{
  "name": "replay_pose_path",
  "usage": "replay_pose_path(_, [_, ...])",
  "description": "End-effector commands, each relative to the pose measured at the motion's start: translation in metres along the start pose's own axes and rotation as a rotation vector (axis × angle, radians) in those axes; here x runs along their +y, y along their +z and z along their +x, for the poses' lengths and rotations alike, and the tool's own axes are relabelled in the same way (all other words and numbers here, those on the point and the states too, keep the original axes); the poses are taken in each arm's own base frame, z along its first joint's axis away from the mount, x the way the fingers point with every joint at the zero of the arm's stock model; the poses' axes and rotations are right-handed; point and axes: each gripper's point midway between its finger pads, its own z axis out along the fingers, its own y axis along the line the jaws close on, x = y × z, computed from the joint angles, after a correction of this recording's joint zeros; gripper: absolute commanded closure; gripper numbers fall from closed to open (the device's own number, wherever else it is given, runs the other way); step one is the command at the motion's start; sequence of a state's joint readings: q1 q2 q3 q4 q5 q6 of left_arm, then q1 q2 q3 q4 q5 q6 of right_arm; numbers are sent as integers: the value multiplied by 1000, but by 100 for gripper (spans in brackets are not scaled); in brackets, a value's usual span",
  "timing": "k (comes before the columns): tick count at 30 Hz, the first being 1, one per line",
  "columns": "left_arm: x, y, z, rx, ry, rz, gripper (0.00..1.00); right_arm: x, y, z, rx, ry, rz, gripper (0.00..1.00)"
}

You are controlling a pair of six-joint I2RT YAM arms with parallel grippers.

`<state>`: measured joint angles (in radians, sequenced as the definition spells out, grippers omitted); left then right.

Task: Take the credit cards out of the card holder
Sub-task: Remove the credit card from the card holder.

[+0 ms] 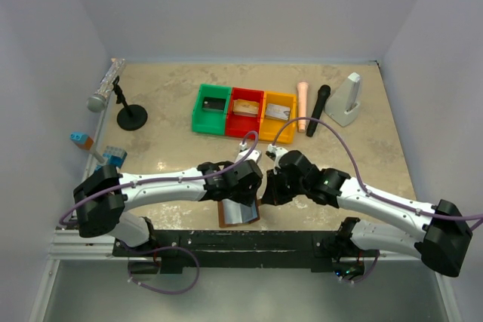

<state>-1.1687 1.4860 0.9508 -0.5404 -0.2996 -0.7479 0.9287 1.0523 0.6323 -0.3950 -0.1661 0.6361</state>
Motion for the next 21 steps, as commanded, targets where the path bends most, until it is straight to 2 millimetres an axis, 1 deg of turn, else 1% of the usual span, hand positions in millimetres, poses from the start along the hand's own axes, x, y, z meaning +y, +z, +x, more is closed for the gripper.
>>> replay_pose_path(1, [-11, -9, -9, -24, -4, 41, 28, 16, -8, -20, -64, -16, -27, 100])
replay_pose_path(7, [-13, -7, -7, -14, 4, 43, 28, 18, -8, -21, -63, -20, -30, 100])
replay_pose_path(21, [-17, -15, -14, -47, 16, 62, 28, 25, -11, -24, -69, -36, -40, 100])
